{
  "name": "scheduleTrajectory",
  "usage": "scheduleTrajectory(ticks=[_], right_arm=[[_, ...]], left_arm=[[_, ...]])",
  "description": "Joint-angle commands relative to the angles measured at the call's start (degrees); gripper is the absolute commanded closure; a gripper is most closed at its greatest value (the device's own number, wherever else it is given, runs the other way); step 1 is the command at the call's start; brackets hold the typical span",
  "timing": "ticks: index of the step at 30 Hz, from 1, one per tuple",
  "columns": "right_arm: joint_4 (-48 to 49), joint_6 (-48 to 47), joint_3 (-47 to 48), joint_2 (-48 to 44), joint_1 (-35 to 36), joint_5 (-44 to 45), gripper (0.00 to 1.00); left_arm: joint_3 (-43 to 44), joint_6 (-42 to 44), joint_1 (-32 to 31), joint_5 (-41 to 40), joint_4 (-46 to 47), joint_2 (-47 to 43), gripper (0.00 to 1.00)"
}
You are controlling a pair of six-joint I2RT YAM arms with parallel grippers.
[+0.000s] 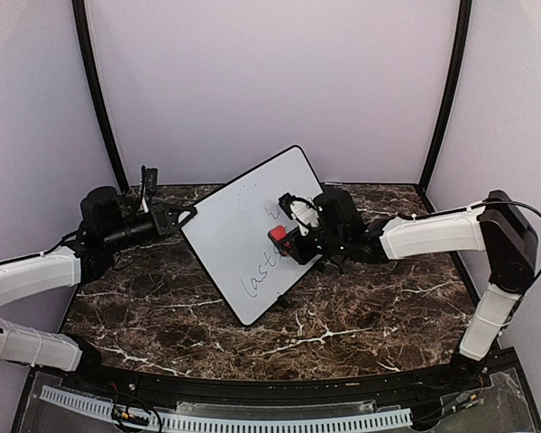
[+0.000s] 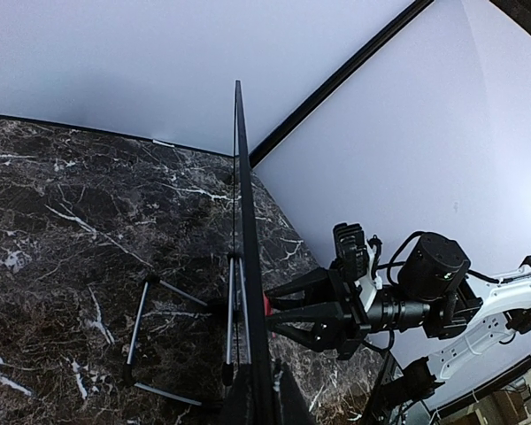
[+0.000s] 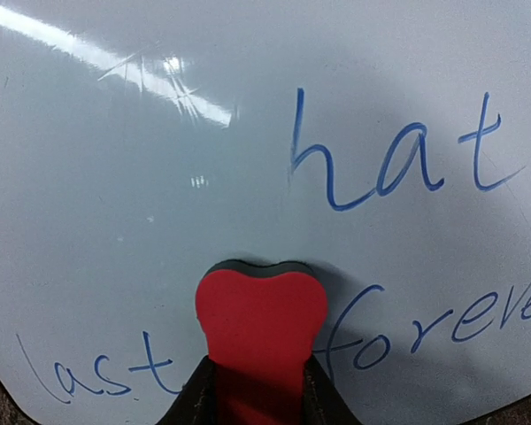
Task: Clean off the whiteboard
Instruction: Erase the whiteboard at the center of the board.
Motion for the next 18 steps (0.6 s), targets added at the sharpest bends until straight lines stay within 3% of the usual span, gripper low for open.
scheduleTrajectory(ticks=[1, 10, 18], right_arm=[[-0.6, -0.8, 5.2, 1.7, -0.5, 0.9, 0.7], [-2.1, -1.3, 14.8, 6.3, -2.4, 1.0, 0.67], [0.0, 0.8, 5.8, 3.6, -2.5, 0.4, 0.67]], left_arm=[[0.6, -1.2, -1.4, 6.7, 10.1, -2.6, 1.0], [0.7, -0.8, -1.4, 6.4, 9.5, -3.1, 1.0], [0.7, -0.9, -1.4, 6.4, 9.6, -3.0, 1.0]])
